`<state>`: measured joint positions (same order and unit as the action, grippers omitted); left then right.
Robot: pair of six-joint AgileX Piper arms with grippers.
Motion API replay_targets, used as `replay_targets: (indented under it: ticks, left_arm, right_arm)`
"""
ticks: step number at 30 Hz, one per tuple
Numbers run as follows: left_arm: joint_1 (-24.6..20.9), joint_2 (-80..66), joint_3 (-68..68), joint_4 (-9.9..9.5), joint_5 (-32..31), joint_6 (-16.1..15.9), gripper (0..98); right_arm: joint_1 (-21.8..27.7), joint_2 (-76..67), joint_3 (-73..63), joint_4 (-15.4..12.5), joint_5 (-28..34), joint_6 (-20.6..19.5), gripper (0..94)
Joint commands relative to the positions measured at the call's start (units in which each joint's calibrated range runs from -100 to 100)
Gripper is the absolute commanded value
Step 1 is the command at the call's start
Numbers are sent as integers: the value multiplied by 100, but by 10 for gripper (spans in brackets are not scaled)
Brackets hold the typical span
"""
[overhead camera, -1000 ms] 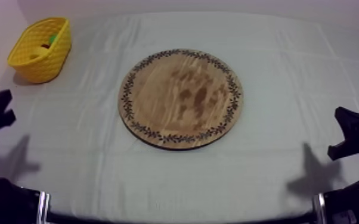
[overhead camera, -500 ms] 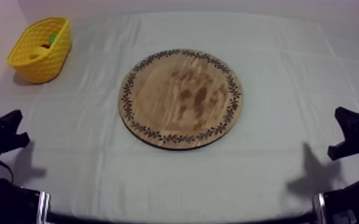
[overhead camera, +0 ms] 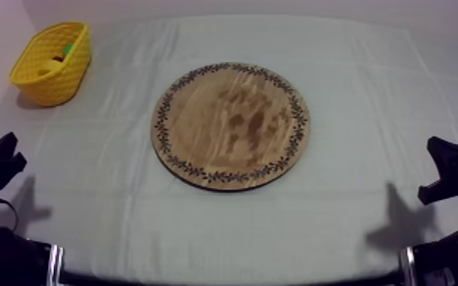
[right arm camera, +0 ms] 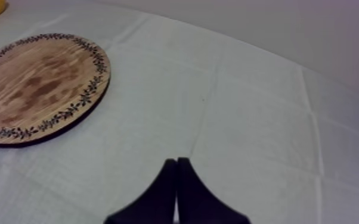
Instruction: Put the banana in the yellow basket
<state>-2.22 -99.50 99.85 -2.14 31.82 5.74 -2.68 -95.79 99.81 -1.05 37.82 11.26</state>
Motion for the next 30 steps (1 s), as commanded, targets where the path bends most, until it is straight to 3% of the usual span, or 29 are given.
replay_targets:
  ticks: [1, 30]
  left_arm:
    - [-3, -9, 0, -11, -10, 89, 1]
    - [-6, -25, 4, -28, -22, 209, 1]
  right_arm:
    - [0, 3, -3, 0, 0, 1, 2]
    - [0, 3, -3, 0, 0, -1, 2]
